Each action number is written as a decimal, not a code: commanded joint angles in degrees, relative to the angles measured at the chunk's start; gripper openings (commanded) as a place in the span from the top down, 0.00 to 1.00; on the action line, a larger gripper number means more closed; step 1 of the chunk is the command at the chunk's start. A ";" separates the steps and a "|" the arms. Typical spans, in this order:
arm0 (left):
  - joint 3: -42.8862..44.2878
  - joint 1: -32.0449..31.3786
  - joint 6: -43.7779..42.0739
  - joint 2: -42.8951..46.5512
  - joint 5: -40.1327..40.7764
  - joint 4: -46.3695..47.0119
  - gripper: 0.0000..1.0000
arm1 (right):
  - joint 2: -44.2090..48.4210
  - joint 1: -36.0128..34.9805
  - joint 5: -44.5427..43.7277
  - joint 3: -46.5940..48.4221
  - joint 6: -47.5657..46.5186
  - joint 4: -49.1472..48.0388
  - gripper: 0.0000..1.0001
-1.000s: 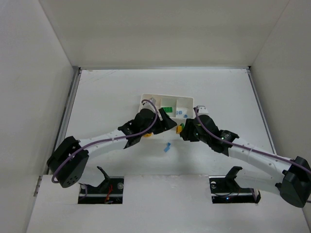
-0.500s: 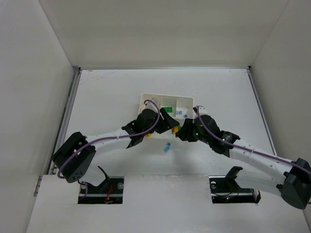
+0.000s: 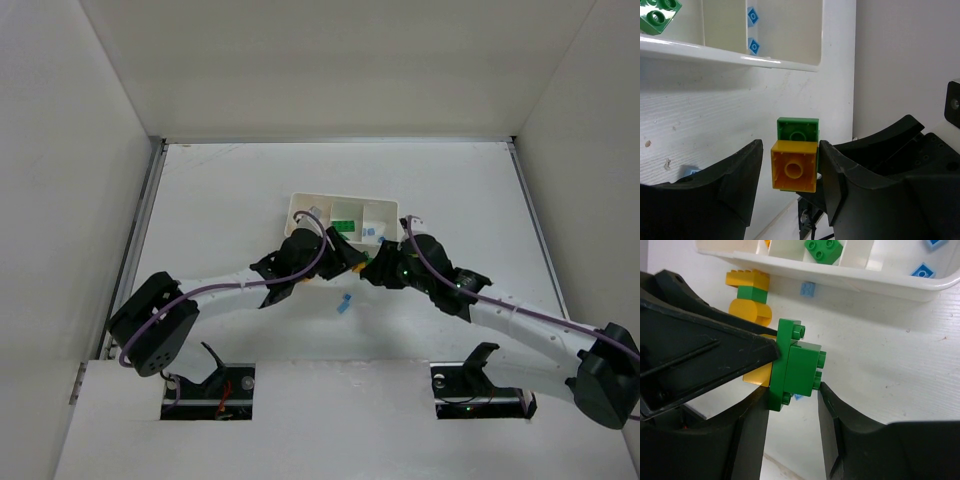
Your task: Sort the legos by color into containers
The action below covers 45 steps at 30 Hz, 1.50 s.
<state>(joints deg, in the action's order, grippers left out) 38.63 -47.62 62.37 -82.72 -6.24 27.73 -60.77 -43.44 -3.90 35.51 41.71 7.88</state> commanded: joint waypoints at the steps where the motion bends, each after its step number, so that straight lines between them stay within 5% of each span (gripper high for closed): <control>1: -1.45 0.20 1.09 1.94 -0.09 2.60 0.54 | -0.05 0.95 0.39 0.44 1.18 -4.36 0.69; 6: -1.81 -0.06 1.09 2.39 0.53 2.60 0.57 | 0.48 1.04 0.30 0.00 1.62 -4.36 0.69; 17: -2.24 0.99 3.90 3.70 0.70 3.30 0.87 | 1.01 1.12 1.35 -0.79 3.11 -6.47 0.59; 32: -5.84 5.82 4.52 8.80 -1.40 2.68 0.90 | 7.42 2.88 10.84 -4.21 3.37 -16.13 0.19; 45: -9.28 10.48 8.20 16.62 -7.29 7.42 0.89 | -1.53 9.56 24.63 -7.38 15.58 -42.41 0.18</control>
<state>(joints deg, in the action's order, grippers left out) 30.02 -37.45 68.53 -68.38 -10.98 30.22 -59.81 -35.09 16.10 28.14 52.93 -23.20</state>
